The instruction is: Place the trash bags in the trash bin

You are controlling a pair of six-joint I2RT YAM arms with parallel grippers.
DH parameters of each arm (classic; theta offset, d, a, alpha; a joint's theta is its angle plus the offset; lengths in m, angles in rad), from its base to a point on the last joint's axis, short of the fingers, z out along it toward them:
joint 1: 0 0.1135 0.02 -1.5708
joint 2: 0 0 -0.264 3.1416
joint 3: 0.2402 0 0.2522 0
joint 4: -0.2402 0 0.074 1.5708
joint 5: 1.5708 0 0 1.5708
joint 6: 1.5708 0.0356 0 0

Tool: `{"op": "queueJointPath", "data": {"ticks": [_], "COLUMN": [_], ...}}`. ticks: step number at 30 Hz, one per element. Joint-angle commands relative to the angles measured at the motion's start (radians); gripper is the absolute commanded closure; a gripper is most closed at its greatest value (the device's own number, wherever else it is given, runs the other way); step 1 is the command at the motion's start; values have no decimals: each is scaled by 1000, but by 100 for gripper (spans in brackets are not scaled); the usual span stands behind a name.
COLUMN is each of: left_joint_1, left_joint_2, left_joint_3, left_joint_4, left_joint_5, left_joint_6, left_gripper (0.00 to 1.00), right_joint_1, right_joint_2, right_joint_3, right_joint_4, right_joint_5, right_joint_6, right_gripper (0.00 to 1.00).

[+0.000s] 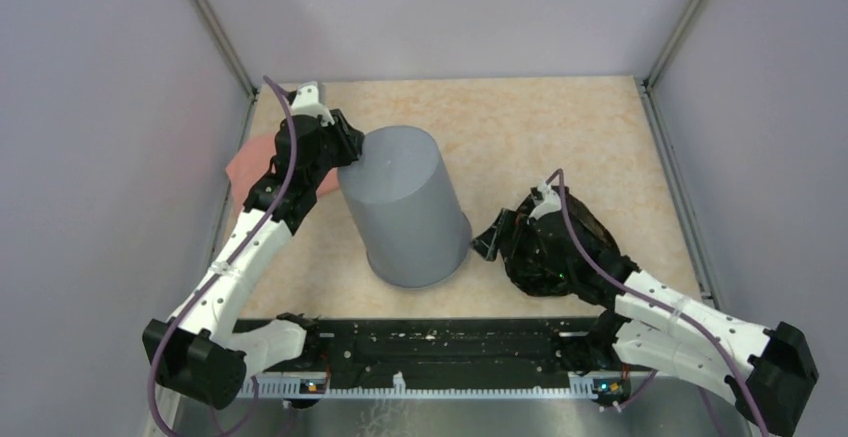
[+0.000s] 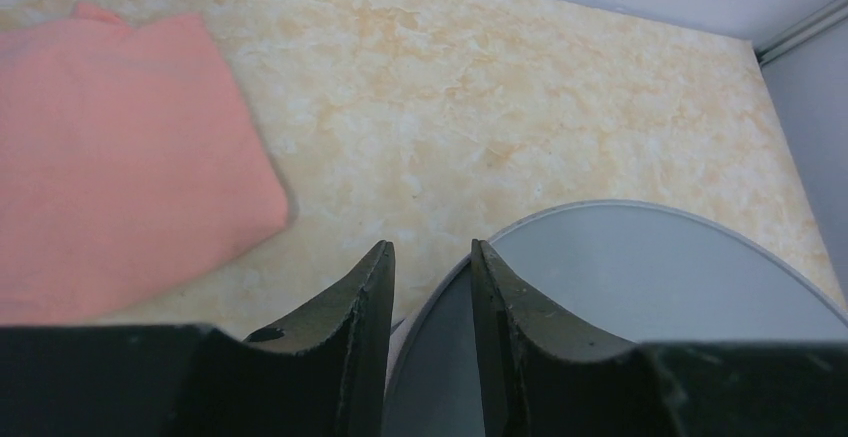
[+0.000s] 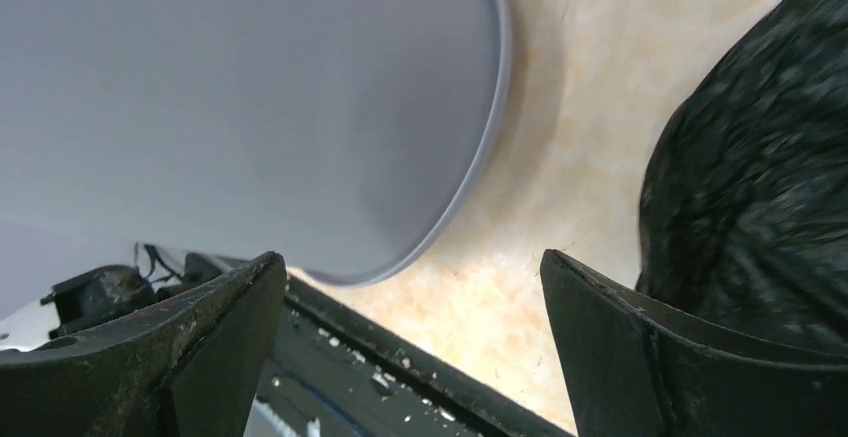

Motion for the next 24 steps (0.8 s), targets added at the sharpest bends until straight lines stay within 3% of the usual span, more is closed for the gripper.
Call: {"op": "queueJointPath", "data": {"ticks": [1, 9, 15, 19, 24], "left_joint_1": [10, 25, 37, 45, 54], "left_joint_2": [41, 43, 43, 48, 52], "left_joint_3": [-83, -124, -157, -169, -182], "left_joint_4": [-160, -136, -119, -107, -99], "left_joint_5": [-13, -40, -27, -17, -9], "left_joint_6": [-24, -49, -49, -55, -61], "left_gripper": [60, 60, 59, 59, 59], "right_joint_1": [27, 92, 91, 78, 44], "right_joint_2": [39, 151, 206, 379, 668], "right_joint_3": [-125, -316, -376, -370, -362], "right_joint_4": [332, 738, 1033, 1283, 1642], "right_joint_5": [-157, -87, 64, 87, 7], "right_joint_6": [182, 358, 310, 269, 325], "right_gripper": [1, 1, 1, 1, 4]}}
